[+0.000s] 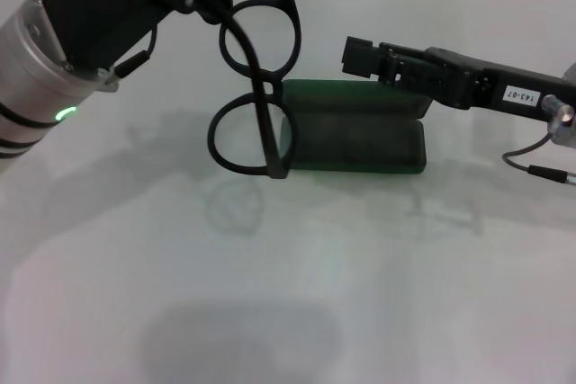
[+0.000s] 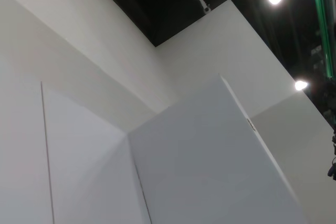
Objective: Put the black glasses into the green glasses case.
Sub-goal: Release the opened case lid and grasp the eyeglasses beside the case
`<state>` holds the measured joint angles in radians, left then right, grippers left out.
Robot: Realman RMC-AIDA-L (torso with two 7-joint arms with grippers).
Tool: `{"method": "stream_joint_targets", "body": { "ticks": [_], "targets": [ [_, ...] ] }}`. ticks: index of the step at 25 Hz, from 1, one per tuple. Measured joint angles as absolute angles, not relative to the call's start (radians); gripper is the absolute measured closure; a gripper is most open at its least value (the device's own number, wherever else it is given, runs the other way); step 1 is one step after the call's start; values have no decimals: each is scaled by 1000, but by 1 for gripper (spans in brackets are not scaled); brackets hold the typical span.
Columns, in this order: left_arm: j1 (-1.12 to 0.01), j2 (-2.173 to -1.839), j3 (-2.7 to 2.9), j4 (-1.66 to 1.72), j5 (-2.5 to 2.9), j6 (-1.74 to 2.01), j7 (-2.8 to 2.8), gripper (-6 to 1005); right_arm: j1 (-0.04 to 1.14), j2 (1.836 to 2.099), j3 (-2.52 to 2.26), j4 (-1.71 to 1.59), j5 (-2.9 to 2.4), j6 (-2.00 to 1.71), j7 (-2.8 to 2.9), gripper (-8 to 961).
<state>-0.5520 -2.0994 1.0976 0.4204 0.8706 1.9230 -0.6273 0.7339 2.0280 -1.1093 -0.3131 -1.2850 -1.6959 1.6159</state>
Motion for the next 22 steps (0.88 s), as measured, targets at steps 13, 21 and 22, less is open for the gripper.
{"method": "stream_joint_targets", "body": {
  "ticks": [13,21,22],
  "targets": [
    [-577,-2102,1143,448,847,1922,-579,944,764,2028,-1129,-275,-1264,-1712,1790,473],
    [-592,-2101,1152,440,836,1916,-557,944,774,2028,-1129,-240,-1267,-1723,1803,474],
    [-585,-2099,1152,439,832,1916,-557,944,758,2028,-1129,-248,-1267,-1723,1803,474]
  ]
}}
